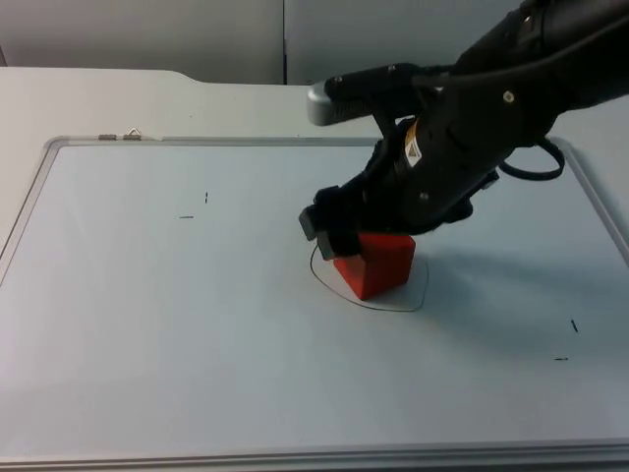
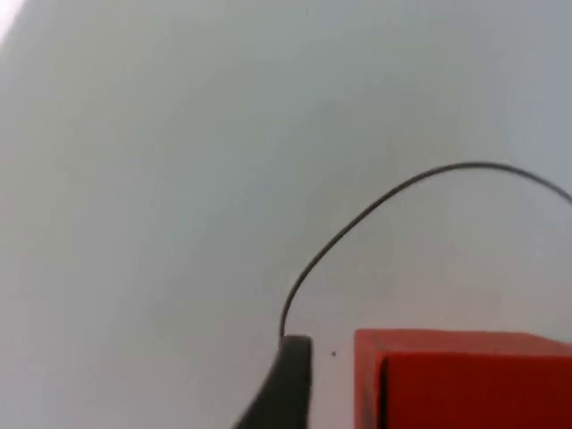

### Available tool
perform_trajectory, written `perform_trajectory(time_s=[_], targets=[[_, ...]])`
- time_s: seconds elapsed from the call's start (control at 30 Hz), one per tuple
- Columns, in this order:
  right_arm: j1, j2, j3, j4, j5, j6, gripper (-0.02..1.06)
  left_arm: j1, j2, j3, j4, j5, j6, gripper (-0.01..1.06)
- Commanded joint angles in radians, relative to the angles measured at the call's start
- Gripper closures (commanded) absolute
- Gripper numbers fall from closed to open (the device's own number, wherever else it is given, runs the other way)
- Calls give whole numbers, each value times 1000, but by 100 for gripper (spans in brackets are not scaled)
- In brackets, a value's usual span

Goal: Pick up one cube with the left hand and another cube with the right hand. First place the cube in the right hand at the target position, then stack the cube in the left hand on top.

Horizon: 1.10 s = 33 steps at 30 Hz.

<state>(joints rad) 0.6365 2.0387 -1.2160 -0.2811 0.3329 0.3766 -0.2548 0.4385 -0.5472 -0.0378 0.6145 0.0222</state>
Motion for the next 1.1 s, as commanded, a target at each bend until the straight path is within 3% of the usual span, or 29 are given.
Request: perform_trajectory(time_s=[0.0,0.33,0.5,0.67,0.87,0.9,1.07], targets=[[-3,-63,-19,-36,-16,0,16,-9,-8,2,-4,-15,-5,104],[29,-433,-103,-45,88,-98,15,-9,-8,2,-4,-15,-4,104],[95,-676,-101,-145,120,-98,15,-9,-8,2,-4,-15,-4,104],[191,-874,-93,-215,258,-121,15,-9,-8,2,-4,-15,-4,104],[242,-1062,95,-234,222,-103,15,-9,-8,2,-4,-15,-4,104],[246,-1116,166,-225,204,-69,15,-9,-8,2,-4,-15,-4,104],[246,-1230,266,-174,200,-50,15,-9,-8,2,-4,-9,-4,104]])
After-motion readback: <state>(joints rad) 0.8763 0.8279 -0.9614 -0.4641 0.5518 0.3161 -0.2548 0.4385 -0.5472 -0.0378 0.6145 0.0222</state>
